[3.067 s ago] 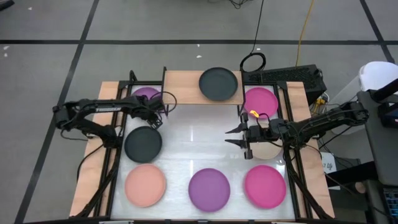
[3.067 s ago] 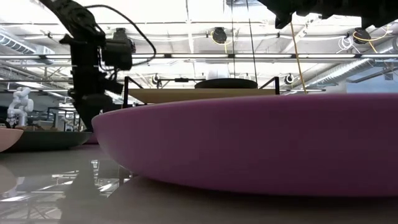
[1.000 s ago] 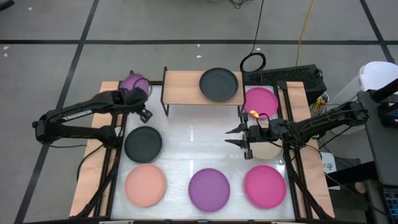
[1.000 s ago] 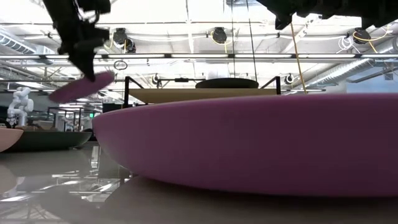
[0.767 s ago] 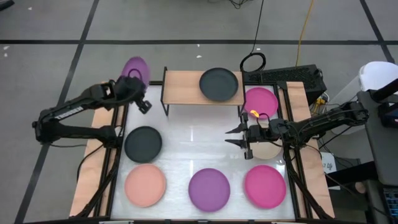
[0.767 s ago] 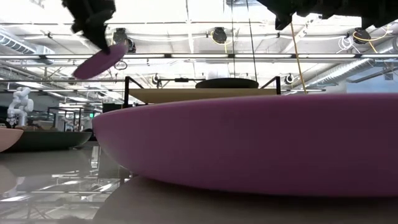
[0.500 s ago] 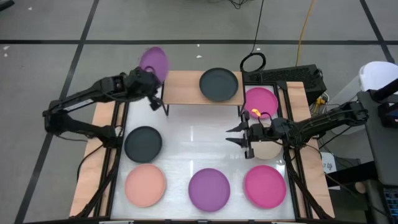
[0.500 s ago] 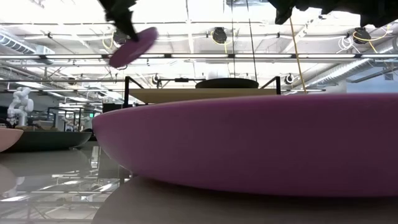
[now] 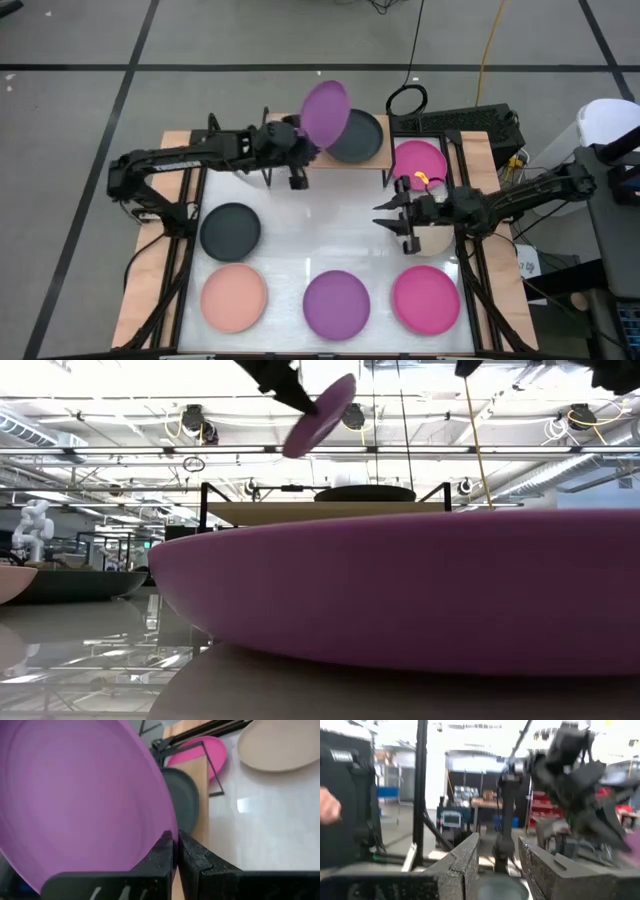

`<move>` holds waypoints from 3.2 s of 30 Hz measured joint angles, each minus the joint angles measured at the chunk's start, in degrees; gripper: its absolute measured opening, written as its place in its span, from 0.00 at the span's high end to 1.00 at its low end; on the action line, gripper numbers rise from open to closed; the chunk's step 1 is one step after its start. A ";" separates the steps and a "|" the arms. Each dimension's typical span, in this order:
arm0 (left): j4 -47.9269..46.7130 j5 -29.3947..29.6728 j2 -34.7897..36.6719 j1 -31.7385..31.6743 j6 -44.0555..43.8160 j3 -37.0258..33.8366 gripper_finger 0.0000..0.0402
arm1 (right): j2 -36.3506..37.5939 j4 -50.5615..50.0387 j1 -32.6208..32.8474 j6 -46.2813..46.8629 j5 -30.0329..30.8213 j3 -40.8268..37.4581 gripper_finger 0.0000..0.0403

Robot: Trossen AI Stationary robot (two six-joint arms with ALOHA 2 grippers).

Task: Place and stack plates onto a shelf
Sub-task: Stack the top violet plate on top of the black plate on the shelf, then stack the top pink plate on top of the violet plate on the shelf

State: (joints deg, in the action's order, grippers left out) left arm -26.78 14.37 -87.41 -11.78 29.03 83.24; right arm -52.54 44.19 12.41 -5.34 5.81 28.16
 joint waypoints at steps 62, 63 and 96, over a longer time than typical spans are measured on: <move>15.58 -3.92 22.41 11.89 -11.79 -10.08 0.67 | 5.71 -13.29 3.47 -1.07 2.10 0.00 0.70; 17.29 -3.88 24.67 12.96 -12.75 -13.03 0.67 | 5.71 -13.84 3.47 -0.82 2.72 0.00 0.70; 62.97 1.18 37.56 23.90 -18.68 -56.06 0.67 | -1.46 -91.86 -6.78 31.31 16.51 20.02 0.70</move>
State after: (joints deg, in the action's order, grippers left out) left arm 36.18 15.55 -49.84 12.12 10.35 27.18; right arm -54.00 -47.67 5.64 25.97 22.33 48.18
